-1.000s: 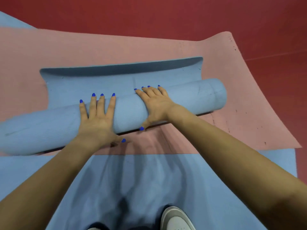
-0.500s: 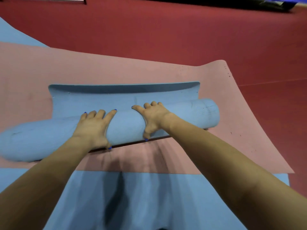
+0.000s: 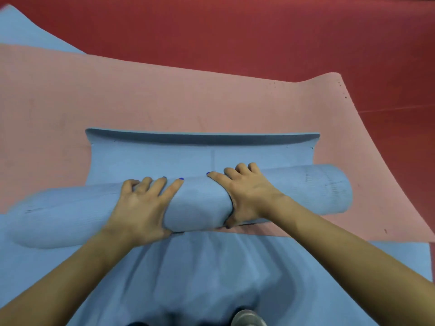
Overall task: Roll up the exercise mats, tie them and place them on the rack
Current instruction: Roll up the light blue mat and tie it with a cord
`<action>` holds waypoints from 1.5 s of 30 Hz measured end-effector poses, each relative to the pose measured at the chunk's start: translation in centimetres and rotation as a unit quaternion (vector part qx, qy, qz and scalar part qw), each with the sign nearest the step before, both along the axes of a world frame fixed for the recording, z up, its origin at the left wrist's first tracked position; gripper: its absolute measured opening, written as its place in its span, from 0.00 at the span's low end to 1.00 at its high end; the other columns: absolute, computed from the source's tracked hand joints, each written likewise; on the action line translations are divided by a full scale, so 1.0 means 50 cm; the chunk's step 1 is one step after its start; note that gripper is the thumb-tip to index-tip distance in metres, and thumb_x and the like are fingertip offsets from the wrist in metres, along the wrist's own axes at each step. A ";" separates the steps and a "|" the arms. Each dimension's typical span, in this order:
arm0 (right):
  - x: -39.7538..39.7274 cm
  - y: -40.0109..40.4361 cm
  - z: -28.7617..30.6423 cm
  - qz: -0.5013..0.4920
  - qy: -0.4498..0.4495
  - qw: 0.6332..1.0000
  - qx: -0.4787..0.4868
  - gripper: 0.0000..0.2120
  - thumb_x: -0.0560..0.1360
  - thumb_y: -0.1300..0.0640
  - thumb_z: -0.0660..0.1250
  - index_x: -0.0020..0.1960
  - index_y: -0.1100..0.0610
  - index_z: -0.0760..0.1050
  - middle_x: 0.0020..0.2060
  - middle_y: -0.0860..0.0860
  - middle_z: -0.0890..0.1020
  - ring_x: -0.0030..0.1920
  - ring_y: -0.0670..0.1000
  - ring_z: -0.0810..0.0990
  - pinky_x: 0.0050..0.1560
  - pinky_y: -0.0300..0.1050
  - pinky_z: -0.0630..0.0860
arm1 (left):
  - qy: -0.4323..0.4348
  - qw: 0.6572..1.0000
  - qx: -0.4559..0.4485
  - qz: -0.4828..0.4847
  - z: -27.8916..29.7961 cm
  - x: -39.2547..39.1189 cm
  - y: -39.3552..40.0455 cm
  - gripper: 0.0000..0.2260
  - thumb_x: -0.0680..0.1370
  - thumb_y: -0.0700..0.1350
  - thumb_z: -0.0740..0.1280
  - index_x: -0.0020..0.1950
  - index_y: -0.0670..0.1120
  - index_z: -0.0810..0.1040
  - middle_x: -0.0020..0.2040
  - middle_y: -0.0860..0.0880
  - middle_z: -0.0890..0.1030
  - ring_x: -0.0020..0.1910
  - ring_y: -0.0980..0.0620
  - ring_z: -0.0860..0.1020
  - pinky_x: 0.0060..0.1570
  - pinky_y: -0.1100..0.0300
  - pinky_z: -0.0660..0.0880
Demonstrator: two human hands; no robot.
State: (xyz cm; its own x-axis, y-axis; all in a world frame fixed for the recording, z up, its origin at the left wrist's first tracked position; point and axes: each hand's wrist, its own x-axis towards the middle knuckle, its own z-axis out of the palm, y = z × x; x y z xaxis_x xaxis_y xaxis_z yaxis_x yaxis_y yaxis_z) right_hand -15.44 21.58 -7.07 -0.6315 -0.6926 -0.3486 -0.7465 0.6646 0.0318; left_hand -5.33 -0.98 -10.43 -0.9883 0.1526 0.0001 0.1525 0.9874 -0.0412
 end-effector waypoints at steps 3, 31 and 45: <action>0.049 0.024 0.011 0.020 -0.027 0.999 0.022 0.54 0.55 0.32 0.71 0.74 0.44 0.50 0.56 0.47 0.71 0.54 0.54 0.67 0.56 0.49 0.62 | -0.026 1.000 0.009 -0.007 0.007 0.064 0.023 0.50 0.49 0.66 0.71 0.68 0.48 0.68 0.54 0.43 0.80 0.45 0.42 0.80 0.45 0.47 0.71; 0.259 0.115 0.000 -0.017 -0.051 0.998 0.013 0.57 0.56 0.19 0.53 0.74 0.55 0.61 0.68 0.63 0.70 0.68 0.64 0.70 0.66 0.64 0.58 | -0.075 0.992 0.097 0.018 0.007 0.241 0.116 0.33 0.80 0.65 0.45 0.75 0.43 0.61 0.71 0.43 0.70 0.74 0.42 0.63 0.67 0.28 0.55; 0.137 0.073 -0.055 -0.132 0.025 0.974 -0.183 0.37 0.75 0.31 0.42 0.77 0.52 0.55 0.76 0.58 0.56 0.77 0.56 0.49 0.74 0.61 0.42 | -0.001 0.990 0.117 0.084 -0.015 0.065 0.069 0.34 0.81 0.63 0.40 0.71 0.42 0.69 0.69 0.44 0.73 0.74 0.44 0.63 0.70 0.31 0.52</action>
State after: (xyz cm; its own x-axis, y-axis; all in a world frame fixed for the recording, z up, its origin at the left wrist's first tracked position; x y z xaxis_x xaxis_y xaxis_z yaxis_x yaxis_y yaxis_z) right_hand -8.58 25.22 -9.83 -0.8138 -0.5766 -0.0733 -0.5523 0.8064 -0.2111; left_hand -2.11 2.46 -11.17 -0.9998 -0.0169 0.0145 -0.0138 0.9815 0.1911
